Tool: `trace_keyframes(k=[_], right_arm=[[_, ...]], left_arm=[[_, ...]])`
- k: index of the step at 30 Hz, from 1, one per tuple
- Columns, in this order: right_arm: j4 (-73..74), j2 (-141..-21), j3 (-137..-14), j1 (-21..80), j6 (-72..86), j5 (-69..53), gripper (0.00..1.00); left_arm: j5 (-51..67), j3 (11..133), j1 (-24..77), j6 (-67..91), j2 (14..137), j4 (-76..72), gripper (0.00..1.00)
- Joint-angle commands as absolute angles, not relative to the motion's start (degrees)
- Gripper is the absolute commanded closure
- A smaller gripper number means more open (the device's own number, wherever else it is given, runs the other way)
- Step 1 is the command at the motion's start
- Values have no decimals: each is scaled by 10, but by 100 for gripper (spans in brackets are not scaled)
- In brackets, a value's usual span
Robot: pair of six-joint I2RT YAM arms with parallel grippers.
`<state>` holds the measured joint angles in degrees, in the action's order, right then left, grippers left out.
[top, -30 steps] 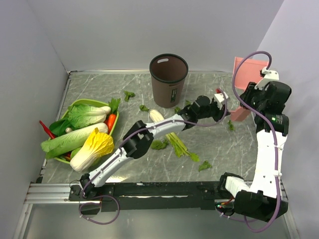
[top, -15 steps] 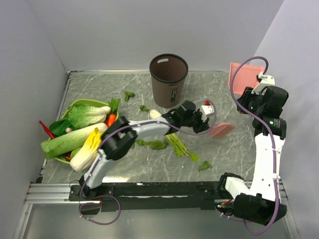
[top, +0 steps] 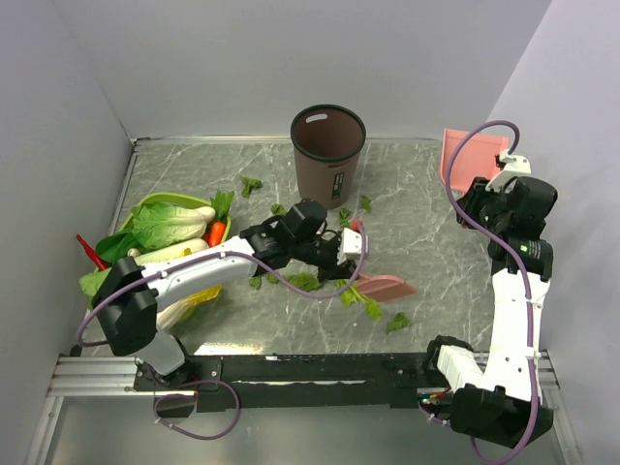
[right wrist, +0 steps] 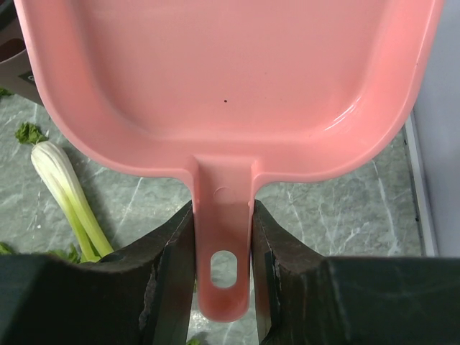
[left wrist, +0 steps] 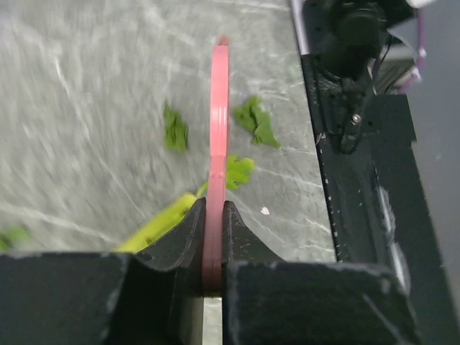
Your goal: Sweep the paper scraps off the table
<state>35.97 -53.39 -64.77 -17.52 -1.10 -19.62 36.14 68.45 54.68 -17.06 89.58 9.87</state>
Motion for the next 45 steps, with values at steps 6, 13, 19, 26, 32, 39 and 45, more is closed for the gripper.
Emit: trace_keyframes(k=[6,13,19,26,32,39,45], right_arm=[[329,-517,-657,-184,14,-212,100],[342,-523,-681,-185,9,-209,100],[356,-521,-693,-185,5,-203,100],[361,-533,-699,-185,5,-213,100],[366,-534,-703,-185,-18,-209,100],[413,-526,-728,-186,-50,-224,100],[520,-559,-754,-185,-155,-205,100]], left_arm=[[351,743,585,-439,881,203,99],[391,775,597,-510,912,232,99],[442,894,593,-400,986,286,99],[567,1043,574,-368,1117,432,99],[545,1071,570,-341,1172,444,99],[430,1033,563,-279,1173,306,99],[318,1059,505,-181,1182,265,99]])
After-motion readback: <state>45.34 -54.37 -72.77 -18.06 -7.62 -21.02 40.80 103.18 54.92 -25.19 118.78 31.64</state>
